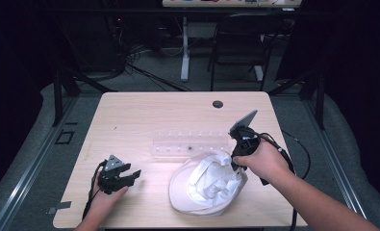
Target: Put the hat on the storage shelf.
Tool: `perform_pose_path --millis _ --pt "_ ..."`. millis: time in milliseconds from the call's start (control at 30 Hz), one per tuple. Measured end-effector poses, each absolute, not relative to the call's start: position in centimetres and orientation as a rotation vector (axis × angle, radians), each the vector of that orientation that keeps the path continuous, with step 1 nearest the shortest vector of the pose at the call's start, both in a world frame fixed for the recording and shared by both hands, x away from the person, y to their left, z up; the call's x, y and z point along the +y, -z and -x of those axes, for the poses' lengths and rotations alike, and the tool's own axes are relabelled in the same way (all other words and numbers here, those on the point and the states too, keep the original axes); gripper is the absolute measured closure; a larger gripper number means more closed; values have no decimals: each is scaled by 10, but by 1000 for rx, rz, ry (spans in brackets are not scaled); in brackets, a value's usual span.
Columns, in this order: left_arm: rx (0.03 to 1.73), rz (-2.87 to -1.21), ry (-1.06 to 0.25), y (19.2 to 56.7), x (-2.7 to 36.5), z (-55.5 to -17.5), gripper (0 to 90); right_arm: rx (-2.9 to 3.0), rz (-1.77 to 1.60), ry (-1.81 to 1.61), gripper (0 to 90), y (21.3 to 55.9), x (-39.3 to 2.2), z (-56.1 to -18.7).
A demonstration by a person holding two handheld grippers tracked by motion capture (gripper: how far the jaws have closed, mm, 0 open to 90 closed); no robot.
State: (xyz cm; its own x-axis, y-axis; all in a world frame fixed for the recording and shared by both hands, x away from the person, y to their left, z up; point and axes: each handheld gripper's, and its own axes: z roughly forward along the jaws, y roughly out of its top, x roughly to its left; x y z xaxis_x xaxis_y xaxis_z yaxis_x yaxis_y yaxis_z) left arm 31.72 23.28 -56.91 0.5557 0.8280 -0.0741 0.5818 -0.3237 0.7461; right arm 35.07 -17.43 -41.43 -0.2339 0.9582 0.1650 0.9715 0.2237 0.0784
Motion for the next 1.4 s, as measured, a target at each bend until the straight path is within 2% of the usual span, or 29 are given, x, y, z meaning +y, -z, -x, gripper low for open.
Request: perform_pose_path --millis 433,900,1400 --pt "1129 -2049 -409 569 233 -317 470 -2215 1953 177 811 389 -188 -369" --pt "1129 -2057 -404 570 232 -318 470 -2146 1988 168 814 365 -184 -375" --pt "1125 -2060 -402 570 233 -318 470 -2002 1960 328 814 333 -189 -379"
